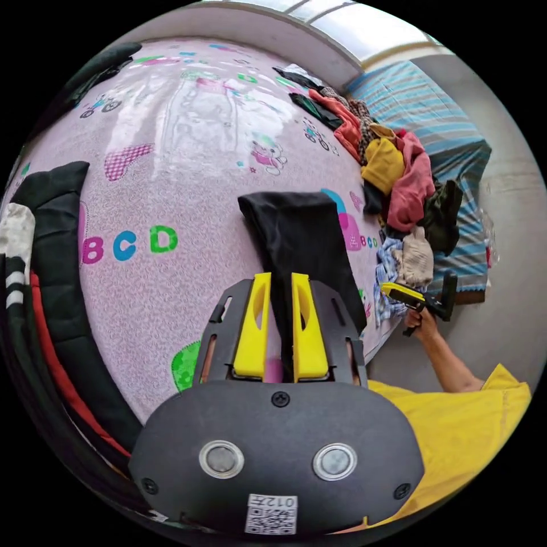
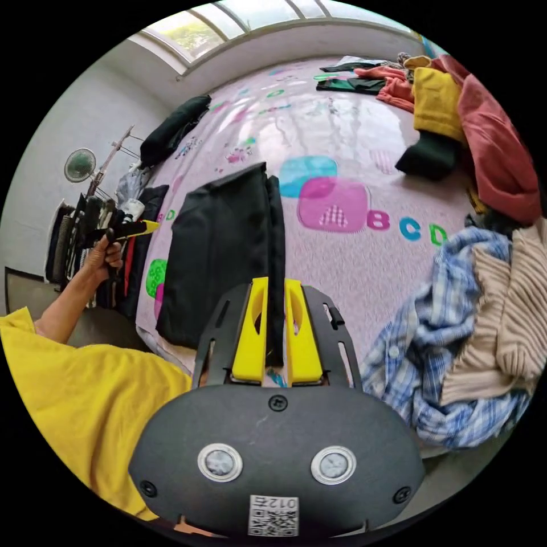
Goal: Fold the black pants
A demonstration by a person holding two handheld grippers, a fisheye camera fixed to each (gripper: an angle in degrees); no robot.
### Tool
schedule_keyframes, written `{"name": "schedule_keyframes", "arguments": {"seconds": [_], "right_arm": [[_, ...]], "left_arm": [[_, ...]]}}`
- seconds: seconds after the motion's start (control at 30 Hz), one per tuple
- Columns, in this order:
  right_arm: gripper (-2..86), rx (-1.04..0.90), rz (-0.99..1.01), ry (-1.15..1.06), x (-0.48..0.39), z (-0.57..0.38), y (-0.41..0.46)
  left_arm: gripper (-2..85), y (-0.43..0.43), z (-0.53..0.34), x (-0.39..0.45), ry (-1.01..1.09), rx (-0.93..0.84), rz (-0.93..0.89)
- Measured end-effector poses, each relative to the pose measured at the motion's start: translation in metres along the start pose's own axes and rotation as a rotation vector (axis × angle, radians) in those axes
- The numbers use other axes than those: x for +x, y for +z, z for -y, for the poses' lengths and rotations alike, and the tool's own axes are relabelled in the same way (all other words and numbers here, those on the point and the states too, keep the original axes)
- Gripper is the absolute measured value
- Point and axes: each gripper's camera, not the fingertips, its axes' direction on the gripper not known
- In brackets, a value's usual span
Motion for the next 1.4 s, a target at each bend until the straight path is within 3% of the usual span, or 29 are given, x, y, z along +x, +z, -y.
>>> {"name": "schedule_keyframes", "arguments": {"seconds": [0.37,0.5,0.63,0.77,0.93,1.13,1.2,1.3,1.4], "right_arm": [[4.7,-0.102,0.136,0.07,0.008,0.114,0.087],[2.2,-0.093,0.14,0.034,0.002,0.112,0.084],[1.4,0.027,0.17,-0.019,-0.011,0.094,0.042],[1.3,0.079,0.126,-0.002,-0.009,0.084,0.032],[1.3,-0.027,0.058,0.138,0.013,0.092,0.076],[1.5,-0.068,0.096,0.173,0.018,0.095,0.098],[1.3,-0.06,0.081,0.174,0.016,0.095,0.09],[0.8,0.057,-0.072,0.142,0.0,0.093,0.062],[0.4,0.163,-0.124,0.008,-0.032,0.103,0.051]], "left_arm": [[4.4,0.074,0.072,-0.059,-0.11,-0.16,-0.092],[1.8,0.068,0.071,-0.066,-0.08,-0.113,-0.127],[0.9,0.038,0.064,-0.042,0.084,0.016,-0.204],[0.8,0.051,0.073,-0.042,0.131,0.015,-0.268],[1.3,0.103,0.097,-0.081,-0.043,-0.161,-0.223],[2.0,0.065,0.099,-0.063,0.004,-0.05,-0.205],[1.8,0.042,0.092,-0.053,-0.006,0.013,-0.102],[1.2,0.005,0.078,-0.032,-0.036,0.145,0.093],[0.7,0.001,0.077,0.008,0.115,0.184,0.114]]}}
